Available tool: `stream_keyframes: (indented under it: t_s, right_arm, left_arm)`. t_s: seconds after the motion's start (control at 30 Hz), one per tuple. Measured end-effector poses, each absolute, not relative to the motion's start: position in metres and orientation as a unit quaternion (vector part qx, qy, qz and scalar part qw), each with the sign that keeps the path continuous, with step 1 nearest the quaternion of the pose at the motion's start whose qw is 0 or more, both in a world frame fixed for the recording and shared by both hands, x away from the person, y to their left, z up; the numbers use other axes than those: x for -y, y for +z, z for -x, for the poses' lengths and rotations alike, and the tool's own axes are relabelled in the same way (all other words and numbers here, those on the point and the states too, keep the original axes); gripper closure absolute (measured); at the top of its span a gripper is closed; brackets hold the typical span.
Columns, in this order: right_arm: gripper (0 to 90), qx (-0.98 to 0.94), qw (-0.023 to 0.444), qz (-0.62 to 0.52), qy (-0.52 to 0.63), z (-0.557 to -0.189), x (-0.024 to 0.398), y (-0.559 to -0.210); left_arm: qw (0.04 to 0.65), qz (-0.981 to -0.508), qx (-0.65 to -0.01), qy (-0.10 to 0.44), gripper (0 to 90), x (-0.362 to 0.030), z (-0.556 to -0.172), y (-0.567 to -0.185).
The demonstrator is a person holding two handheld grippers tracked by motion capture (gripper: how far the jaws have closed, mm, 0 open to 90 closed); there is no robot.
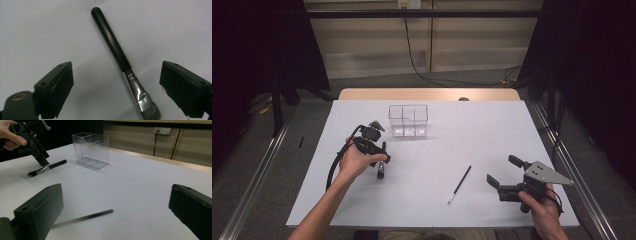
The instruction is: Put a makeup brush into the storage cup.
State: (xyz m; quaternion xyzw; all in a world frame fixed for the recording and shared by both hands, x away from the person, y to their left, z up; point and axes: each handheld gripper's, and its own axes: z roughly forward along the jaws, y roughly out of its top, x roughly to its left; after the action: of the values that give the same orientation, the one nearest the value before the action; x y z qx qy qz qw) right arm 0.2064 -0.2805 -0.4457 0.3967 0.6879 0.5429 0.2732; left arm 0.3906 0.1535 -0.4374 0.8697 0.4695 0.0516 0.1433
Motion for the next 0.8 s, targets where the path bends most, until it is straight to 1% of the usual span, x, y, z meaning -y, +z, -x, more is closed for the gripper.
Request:
stream_keyframes:
  t_s: [0.13, 0.17, 0.2, 0.3, 0.37, 0.47, 0.5, 0.57, 0.7, 0.8]
  right_arm:
    - [0.0, -0.688, 0.273, -0.396, 0.543, -0.206, 0.28, -0.446]
    - [0.0, -0.689, 0.274, -0.396, 0.542, -0.206, 0.281, -0.446]
    - [0.0, -0.689, 0.274, -0.396, 0.542, -0.206, 0.281, -0.446]
    - [0.0, -0.689, 0.275, -0.395, 0.542, -0.206, 0.281, -0.446]
    - [0.0, -0.689, 0.275, -0.395, 0.541, -0.206, 0.28, -0.446]
    - [0.0, -0.689, 0.276, -0.395, 0.541, -0.206, 0.281, -0.446]
    - [0.0, -0.689, 0.276, -0.395, 0.541, -0.206, 0.281, -0.446]
    - [0.0, -0.69, 0.278, -0.395, 0.54, -0.206, 0.281, -0.446]
    - [0.0, -0.689, 0.276, -0.395, 0.541, -0.206, 0.281, -0.446]
    - [0.0, -0.689, 0.276, -0.394, 0.541, -0.205, 0.28, -0.445]
  left_arm:
    - [0.135, -0.867, -0.478, 0.043, 13.9, -0.151, -0.392, -0.441]
    - [0.129, -0.869, -0.475, 0.045, 18.6, -0.15, -0.392, -0.442]
    - [0.13, -0.867, -0.479, 0.044, 18.6, -0.15, -0.393, -0.443]
    - [0.12, -0.869, -0.478, 0.042, 24.5, -0.147, -0.393, -0.445]
    - [0.116, -0.867, -0.484, 0.043, 31.3, -0.145, -0.392, -0.445]
    - [0.113, -0.865, -0.486, 0.041, 37.1, -0.141, -0.392, -0.446]
    - [0.112, -0.866, -0.485, 0.039, 37.1, -0.141, -0.392, -0.447]
    - [0.107, -0.869, -0.482, 0.041, 40.4, -0.139, -0.391, -0.449]
    - [0.098, -0.869, -0.481, 0.054, 40.4, -0.136, -0.391, -0.45]
    - [0.104, -0.867, -0.485, 0.047, 40.9, -0.138, -0.391, -0.45]
